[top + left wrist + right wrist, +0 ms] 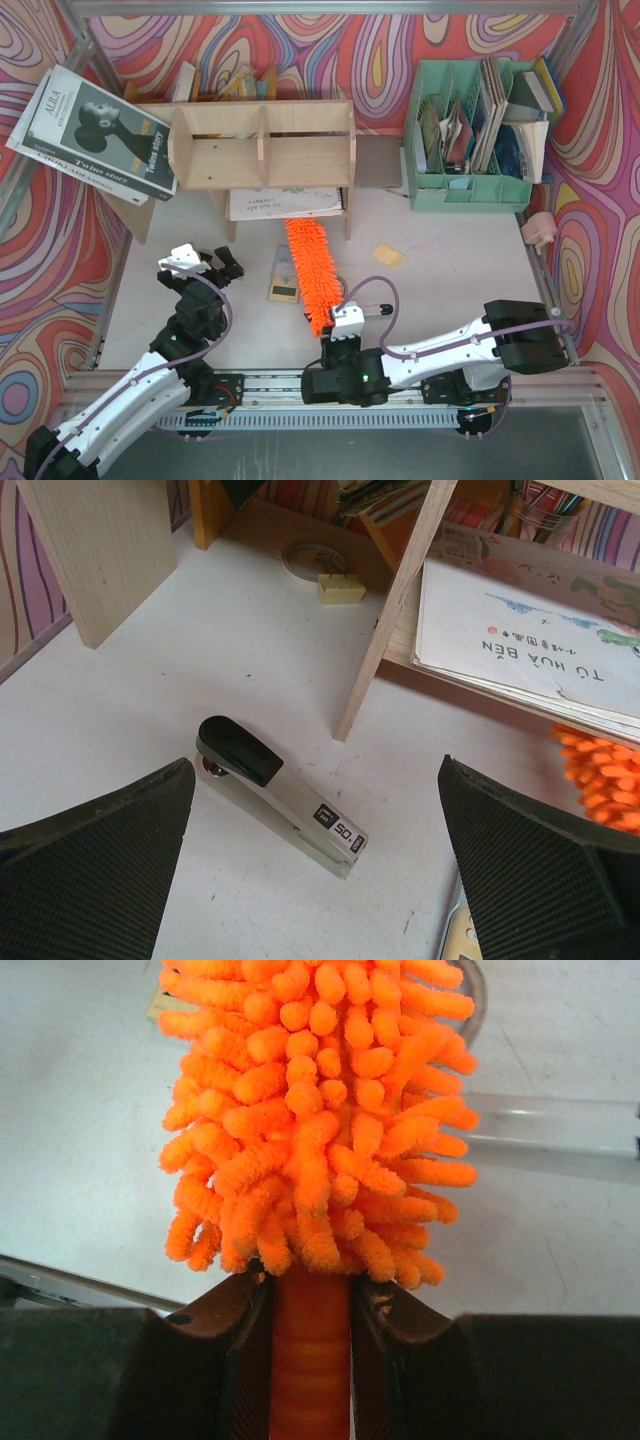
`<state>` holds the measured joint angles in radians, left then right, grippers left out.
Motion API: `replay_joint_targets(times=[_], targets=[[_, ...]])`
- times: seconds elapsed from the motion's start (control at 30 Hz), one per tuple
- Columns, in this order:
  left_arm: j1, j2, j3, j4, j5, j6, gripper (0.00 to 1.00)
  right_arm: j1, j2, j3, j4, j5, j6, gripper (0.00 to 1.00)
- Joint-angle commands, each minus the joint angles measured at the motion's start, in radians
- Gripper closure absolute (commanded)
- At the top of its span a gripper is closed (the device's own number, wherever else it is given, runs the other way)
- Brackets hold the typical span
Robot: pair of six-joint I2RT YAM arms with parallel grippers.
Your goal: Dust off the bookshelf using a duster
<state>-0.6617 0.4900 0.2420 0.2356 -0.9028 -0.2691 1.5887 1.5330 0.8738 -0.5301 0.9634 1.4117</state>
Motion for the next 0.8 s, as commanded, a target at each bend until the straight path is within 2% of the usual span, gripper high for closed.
replay_joint_targets(times=[0.0, 0.13, 0.4, 0.47, 0.63, 0.77], targets=[[-0.002, -0.008, -0.009, 0.019, -0.019, -0.005, 0.02, -0.042, -0.009, 0.008, 0.273, 0.01, -0.283, 1.0], [-0.001, -0.009, -0.009, 0.019, -0.02, -0.005, 0.02, -0.043, 0.03, 0.034, 0.405, -0.03, -0.452, 1.0], [-0.001, -0.007, -0.009, 0.021, -0.018, -0.007, 0.02, -0.044, 0.058, 0.031, 0.602, -0.115, -0.673, 1.0], [-0.002, -0.004, -0.009, 0.021, -0.017, -0.007, 0.02, -0.047, 0.074, 0.048, 0.585, -0.125, -0.674, 1.0], [-0.001, -0.004, -0.009, 0.022, -0.019, -0.006, 0.02, -0.098, 0.119, 0.108, 0.409, -0.198, -0.565, 1.0], [-0.001, -0.003, -0.009, 0.023, -0.02, -0.005, 0.02, -0.12, 0.129, 0.12, 0.364, -0.231, -0.551, 1.0]])
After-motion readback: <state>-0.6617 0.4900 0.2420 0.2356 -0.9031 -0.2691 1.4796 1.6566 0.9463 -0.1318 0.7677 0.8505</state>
